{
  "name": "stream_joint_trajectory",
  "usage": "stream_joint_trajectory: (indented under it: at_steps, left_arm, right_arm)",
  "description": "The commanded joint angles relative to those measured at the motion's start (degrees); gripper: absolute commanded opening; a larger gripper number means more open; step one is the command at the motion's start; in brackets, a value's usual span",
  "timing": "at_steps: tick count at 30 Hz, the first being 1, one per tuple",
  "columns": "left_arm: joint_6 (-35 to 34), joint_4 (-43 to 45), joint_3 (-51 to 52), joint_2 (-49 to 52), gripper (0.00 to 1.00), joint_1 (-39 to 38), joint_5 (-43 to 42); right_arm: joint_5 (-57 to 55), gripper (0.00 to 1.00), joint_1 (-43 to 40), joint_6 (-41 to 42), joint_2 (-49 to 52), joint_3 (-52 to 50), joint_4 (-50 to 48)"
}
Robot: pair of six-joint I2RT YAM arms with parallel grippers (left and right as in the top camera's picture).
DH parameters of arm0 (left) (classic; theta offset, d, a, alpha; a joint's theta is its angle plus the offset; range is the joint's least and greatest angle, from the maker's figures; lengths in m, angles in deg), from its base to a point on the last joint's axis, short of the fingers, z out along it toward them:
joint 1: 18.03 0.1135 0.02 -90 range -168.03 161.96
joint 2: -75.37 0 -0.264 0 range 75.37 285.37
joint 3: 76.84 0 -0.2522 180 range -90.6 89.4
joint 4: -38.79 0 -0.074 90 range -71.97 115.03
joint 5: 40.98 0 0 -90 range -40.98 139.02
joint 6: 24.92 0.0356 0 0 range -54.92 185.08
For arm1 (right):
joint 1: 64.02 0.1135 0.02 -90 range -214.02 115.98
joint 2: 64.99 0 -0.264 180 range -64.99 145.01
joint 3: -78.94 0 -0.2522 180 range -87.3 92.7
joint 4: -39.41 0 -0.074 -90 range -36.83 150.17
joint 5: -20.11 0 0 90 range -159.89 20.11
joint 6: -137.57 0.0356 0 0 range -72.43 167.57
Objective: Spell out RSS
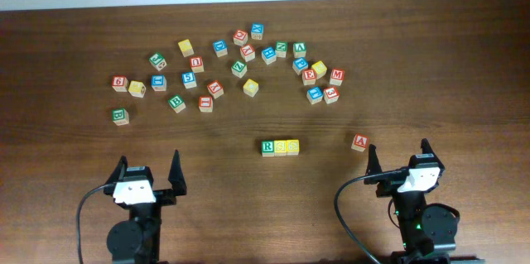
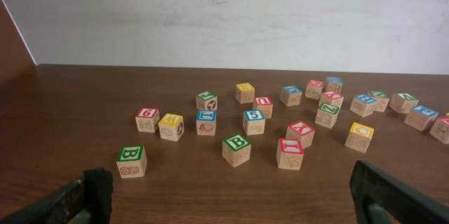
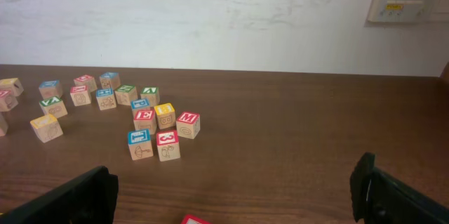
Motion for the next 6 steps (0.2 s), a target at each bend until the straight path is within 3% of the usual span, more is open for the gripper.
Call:
stream_joint_trajectory:
  at_steps: [1,6]
  left_arm:
    - [0.74,-0.39,0.15,-0.33,0.99,0.39,-0.26]
    - [0.72,-0.39,0.15,-0.33,0.99,0.39,-0.26]
  right_arm:
    - [-0.68,0.98,0.22,0.26,-0.44,-0.46,0.13]
    - [-0.68,0.98,0.22,0.26,-0.44,-0.46,0.13]
